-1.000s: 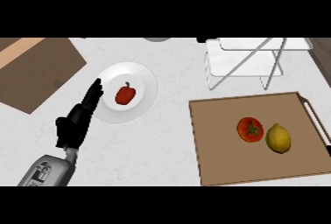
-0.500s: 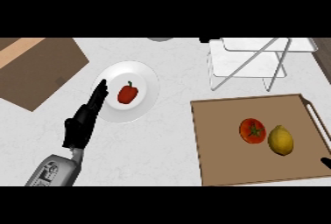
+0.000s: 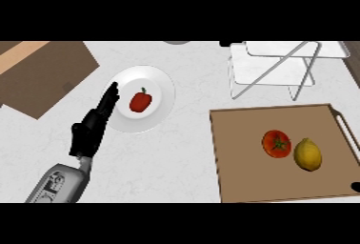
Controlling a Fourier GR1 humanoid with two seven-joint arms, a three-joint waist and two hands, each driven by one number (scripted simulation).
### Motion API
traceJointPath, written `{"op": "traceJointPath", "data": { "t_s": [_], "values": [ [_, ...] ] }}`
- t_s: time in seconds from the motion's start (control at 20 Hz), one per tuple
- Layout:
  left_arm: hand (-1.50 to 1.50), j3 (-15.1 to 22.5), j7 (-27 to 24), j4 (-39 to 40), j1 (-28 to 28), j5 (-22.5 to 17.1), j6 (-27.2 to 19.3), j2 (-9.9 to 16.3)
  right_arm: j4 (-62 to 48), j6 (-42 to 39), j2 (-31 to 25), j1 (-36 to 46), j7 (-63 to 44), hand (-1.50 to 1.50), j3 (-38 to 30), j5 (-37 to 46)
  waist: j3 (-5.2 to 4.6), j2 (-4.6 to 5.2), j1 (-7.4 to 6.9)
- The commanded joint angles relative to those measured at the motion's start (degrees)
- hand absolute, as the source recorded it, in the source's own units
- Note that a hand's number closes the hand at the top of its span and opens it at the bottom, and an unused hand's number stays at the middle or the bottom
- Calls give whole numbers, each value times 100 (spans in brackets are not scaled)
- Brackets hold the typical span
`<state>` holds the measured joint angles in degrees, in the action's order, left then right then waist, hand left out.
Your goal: Pick the lemon from the tray and place it in the tiered shelf
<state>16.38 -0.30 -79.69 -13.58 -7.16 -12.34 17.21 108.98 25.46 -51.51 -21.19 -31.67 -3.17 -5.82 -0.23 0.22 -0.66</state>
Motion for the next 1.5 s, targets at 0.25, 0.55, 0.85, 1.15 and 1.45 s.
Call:
{"op": "traceJointPath", "data": {
  "t_s": [0.25, 0.55, 0.85, 1.15, 1.45],
  "values": [
    [0, -55, -80, 60, 80, 132, 101, -122, 1143, -552, -760, 1025, -3098, -150, 930, 895, 13, -12, 5],
    [0, -106, 338, -556, 391, 345, 62, -211, 634, -842, 65, 1726, -3269, -150, 1191, 1560, 22, -24, 15],
    [0, -308, -25, -183, 348, 435, 258, -257, 707, -1170, 323, 2116, -3897, -150, 1338, 2126, 20, -22, 24],
    [0, -624, -59, -64, 172, 262, 631, -160, 970, -1164, 843, 1806, -4076, -150, 1478, 2679, 19, -26, 72],
    [0, -537, -7, 7, 232, 636, 307, -538, 558, -1370, 1354, 2025, -3863, -150, 1425, 2989, 21, -21, 71]
  ]
}}
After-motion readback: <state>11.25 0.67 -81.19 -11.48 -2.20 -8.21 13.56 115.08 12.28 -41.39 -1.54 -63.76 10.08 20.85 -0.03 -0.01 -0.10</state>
